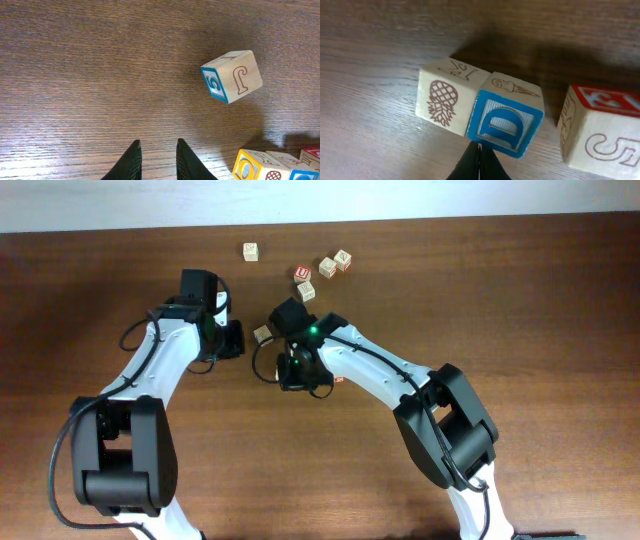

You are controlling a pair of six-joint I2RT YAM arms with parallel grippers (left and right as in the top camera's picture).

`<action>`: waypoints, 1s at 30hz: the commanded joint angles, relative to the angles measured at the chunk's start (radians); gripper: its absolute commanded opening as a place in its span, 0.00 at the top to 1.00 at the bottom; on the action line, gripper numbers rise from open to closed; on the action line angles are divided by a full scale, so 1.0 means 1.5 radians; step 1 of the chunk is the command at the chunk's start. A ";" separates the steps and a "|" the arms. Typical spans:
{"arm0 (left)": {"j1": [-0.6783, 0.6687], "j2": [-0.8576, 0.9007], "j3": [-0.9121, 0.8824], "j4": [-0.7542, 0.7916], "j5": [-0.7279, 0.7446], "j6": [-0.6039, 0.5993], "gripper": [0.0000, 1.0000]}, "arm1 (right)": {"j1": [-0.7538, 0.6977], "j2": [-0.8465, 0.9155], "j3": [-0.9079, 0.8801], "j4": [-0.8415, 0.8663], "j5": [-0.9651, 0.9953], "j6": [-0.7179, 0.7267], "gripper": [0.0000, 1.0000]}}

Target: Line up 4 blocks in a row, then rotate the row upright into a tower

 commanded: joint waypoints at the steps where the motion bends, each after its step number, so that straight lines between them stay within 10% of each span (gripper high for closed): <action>1: 0.001 -0.002 0.013 -0.002 -0.005 -0.007 0.79 | 0.006 0.007 0.005 0.004 0.011 0.003 0.95; 15: -0.023 -0.002 0.013 -0.018 0.003 -0.007 0.79 | -0.122 -0.076 0.033 -0.159 0.025 -0.064 0.96; 30: -0.046 -0.002 -0.022 -0.016 0.003 -0.009 0.86 | -0.172 -0.032 -0.051 -0.089 -0.035 -0.116 0.95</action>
